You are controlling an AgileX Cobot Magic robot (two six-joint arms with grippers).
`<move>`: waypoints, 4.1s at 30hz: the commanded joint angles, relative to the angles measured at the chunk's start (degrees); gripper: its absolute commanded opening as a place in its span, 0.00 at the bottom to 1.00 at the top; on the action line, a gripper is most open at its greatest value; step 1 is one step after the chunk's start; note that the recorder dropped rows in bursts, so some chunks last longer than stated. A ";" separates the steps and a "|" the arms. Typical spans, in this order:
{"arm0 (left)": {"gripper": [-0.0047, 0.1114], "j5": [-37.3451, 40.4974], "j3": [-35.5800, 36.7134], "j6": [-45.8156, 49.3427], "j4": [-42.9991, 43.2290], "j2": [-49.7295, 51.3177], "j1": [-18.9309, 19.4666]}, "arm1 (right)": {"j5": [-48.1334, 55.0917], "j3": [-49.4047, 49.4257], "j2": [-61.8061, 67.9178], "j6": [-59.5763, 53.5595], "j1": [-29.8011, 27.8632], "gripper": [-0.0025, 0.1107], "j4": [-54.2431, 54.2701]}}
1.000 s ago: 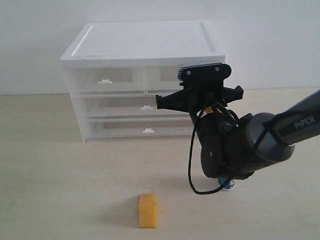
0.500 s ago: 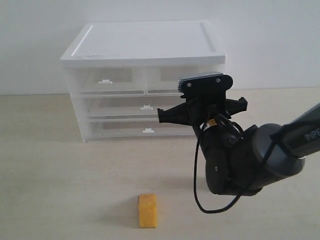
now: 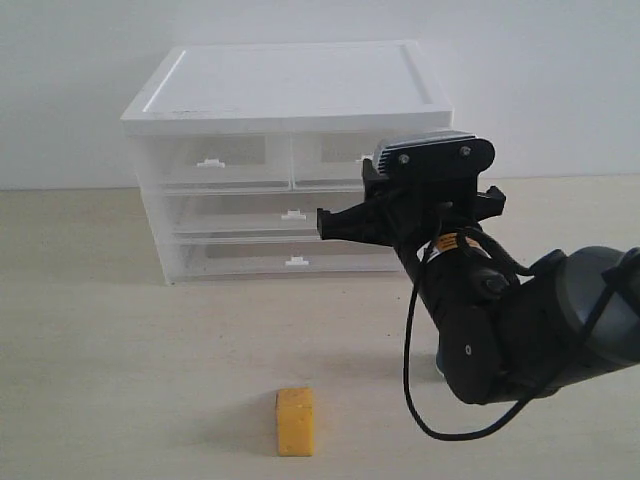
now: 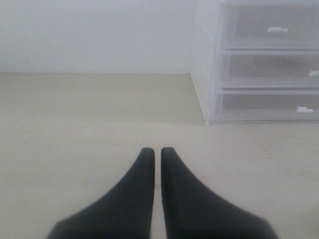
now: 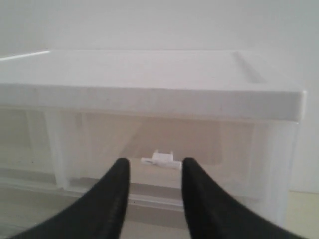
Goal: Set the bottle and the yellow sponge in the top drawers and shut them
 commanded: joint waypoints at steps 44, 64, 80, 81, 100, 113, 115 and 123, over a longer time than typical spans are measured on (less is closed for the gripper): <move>0.08 -0.34 0.20 -0.48 0.09 -0.15 0.10 | 1.62 -11.70 9.27 -6.60 -2.93 0.62 2.49; 0.08 -0.20 0.20 -0.48 0.09 -0.15 0.10 | 2.20 -15.83 12.03 -8.29 -3.43 0.62 4.05; 0.08 -0.30 0.20 -0.48 0.09 -0.15 0.10 | 5.56 -15.62 11.38 -8.73 -2.78 0.02 6.08; 0.08 -0.30 0.20 -0.48 0.09 -0.15 0.10 | 5.85 -15.62 11.07 -9.75 -2.24 0.02 6.87; 0.08 -0.30 0.20 -0.48 0.09 -0.15 0.10 | 0.07 1.38 -1.65 -13.63 9.82 0.02 16.35; 0.08 -0.30 0.20 -0.48 0.09 -0.15 0.10 | -0.08 8.56 -2.26 -10.12 15.52 0.10 22.35; 0.08 -0.30 0.20 -0.48 0.09 -0.15 0.10 | 0.18 8.56 -2.26 -9.36 15.52 0.23 21.24; 0.08 -0.30 0.20 -0.48 0.09 -0.15 0.10 | 6.82 8.56 -4.09 -9.17 15.52 0.65 22.52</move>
